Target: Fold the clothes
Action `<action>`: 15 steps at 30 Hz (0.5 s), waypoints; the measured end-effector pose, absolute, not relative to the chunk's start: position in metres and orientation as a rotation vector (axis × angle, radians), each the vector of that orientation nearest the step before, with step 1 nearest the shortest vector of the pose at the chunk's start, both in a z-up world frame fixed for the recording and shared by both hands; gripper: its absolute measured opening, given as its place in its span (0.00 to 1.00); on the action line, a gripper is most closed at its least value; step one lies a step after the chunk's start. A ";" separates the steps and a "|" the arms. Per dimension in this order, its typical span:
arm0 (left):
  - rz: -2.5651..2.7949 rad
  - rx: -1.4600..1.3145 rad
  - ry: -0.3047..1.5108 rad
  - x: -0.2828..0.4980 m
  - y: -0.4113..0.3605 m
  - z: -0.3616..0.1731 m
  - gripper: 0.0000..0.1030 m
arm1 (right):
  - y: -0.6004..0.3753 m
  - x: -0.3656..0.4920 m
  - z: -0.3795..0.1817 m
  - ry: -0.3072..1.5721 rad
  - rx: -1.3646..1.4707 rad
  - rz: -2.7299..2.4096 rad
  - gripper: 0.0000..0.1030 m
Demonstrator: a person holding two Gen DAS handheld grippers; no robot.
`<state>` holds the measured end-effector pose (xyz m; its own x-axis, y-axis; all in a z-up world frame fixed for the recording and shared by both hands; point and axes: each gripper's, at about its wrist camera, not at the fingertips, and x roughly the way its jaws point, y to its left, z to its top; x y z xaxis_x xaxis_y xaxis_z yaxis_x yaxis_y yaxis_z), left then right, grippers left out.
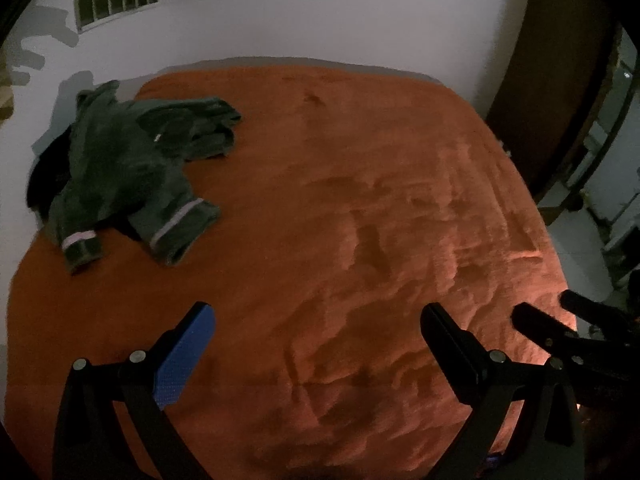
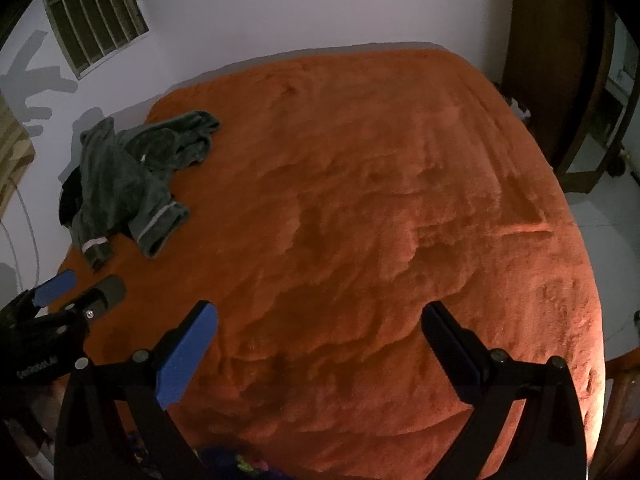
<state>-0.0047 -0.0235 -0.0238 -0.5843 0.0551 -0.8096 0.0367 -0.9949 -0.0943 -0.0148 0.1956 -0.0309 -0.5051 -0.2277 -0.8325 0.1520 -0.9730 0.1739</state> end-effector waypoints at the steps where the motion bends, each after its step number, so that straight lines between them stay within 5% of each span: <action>1: 2.778 -1.410 -0.166 -0.006 -0.022 -0.024 0.99 | 0.195 -0.017 -0.032 -0.118 1.427 -2.540 0.99; 15: 2.790 -1.313 -0.154 -0.044 -0.027 -0.038 0.99 | 0.169 -0.066 -0.054 -0.052 1.391 -2.502 0.99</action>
